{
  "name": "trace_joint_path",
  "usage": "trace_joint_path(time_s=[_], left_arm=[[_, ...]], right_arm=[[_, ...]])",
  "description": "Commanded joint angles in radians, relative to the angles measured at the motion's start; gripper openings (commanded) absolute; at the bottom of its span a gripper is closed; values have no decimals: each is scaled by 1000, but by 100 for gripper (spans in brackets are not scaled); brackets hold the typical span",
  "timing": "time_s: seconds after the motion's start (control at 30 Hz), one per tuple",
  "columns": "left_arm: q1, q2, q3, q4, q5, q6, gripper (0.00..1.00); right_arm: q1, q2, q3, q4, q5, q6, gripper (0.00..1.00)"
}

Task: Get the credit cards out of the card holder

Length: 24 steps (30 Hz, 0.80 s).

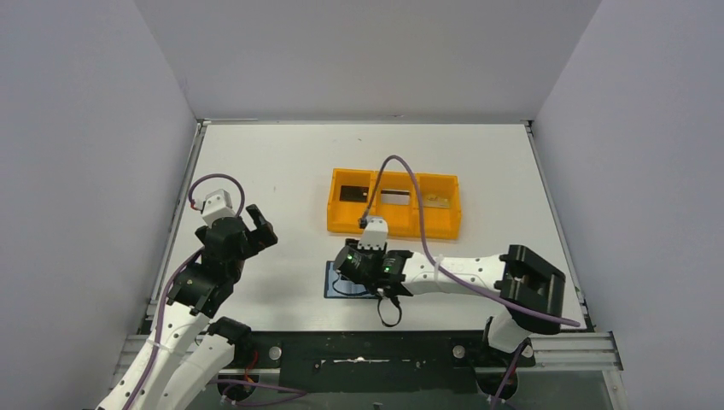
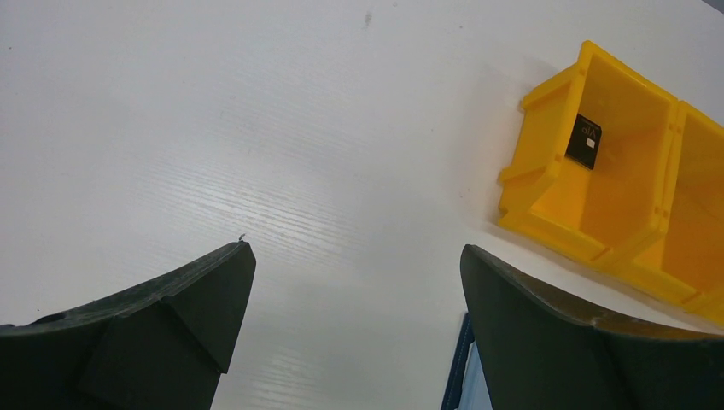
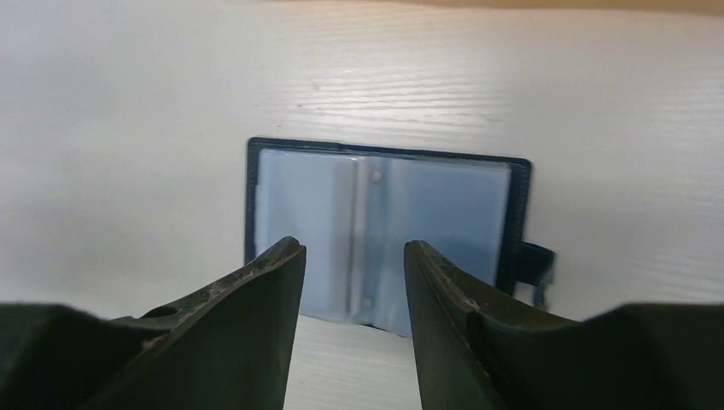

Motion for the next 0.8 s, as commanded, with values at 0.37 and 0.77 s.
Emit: trace_joint_path(time_s=[0.37, 0.77], left_arm=[[4, -13, 9, 36, -2, 9, 93], [4, -3, 5, 42, 19, 11, 93]], right_arm=[[31, 246, 186, 1, -69, -109, 53], [30, 279, 186, 0, -75, -112, 42]])
